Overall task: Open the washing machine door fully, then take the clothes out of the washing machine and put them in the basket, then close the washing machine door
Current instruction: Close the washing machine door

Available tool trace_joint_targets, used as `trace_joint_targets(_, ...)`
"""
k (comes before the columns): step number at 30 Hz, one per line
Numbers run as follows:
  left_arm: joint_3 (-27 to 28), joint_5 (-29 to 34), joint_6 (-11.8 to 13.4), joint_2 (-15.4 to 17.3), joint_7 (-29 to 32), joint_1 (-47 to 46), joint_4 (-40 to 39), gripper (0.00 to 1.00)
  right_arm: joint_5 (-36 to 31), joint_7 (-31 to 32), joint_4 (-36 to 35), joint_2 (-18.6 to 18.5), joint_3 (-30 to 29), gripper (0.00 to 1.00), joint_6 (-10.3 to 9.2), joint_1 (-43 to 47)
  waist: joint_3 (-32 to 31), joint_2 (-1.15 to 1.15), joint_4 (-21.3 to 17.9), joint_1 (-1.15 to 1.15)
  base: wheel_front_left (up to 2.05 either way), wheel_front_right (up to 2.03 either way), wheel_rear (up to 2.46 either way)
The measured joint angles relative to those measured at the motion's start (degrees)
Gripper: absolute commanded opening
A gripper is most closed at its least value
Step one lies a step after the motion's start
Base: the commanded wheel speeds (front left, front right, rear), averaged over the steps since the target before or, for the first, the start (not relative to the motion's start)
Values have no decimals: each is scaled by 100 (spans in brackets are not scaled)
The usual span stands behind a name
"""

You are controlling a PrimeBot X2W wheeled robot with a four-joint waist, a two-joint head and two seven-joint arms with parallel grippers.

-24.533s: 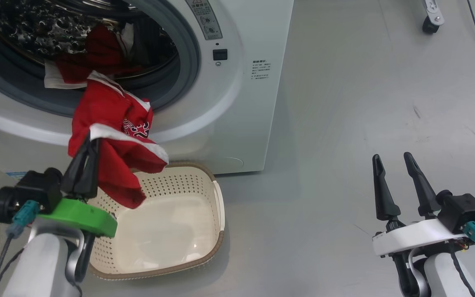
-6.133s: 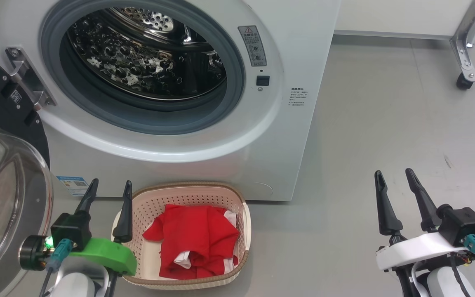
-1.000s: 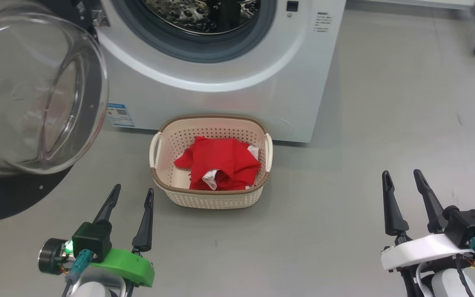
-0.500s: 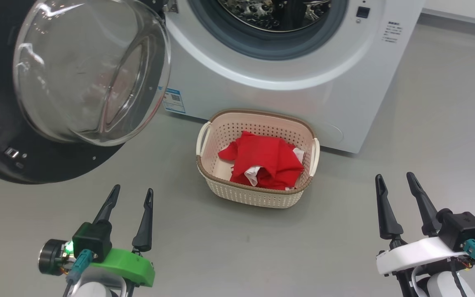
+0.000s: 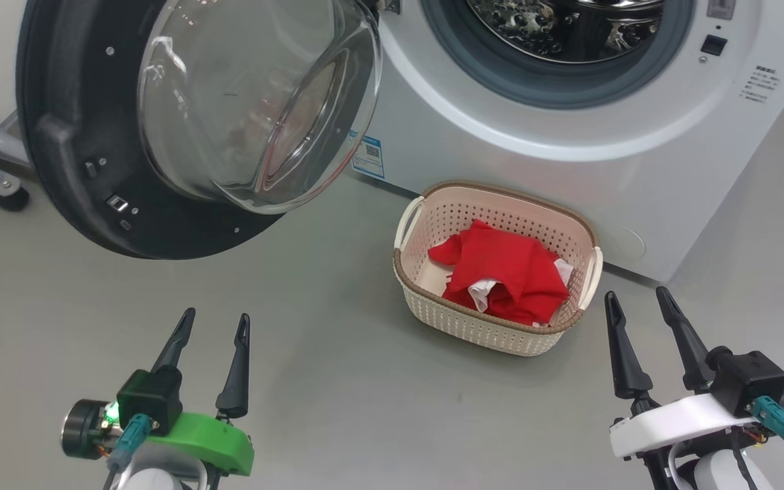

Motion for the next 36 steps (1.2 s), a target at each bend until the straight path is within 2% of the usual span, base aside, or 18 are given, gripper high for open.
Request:
trace_joint_targets(10,156,0,24,0,0,141,-29,100,-7,18,24,44,201,100,0,-2,-72,0,285,0,0,0,0)
trace_joint_targets(36,216,4,25,-1,0,194,-155,100,-10,35,121,36,302,100,0,-70,-73,0,294,0,0,0,0)
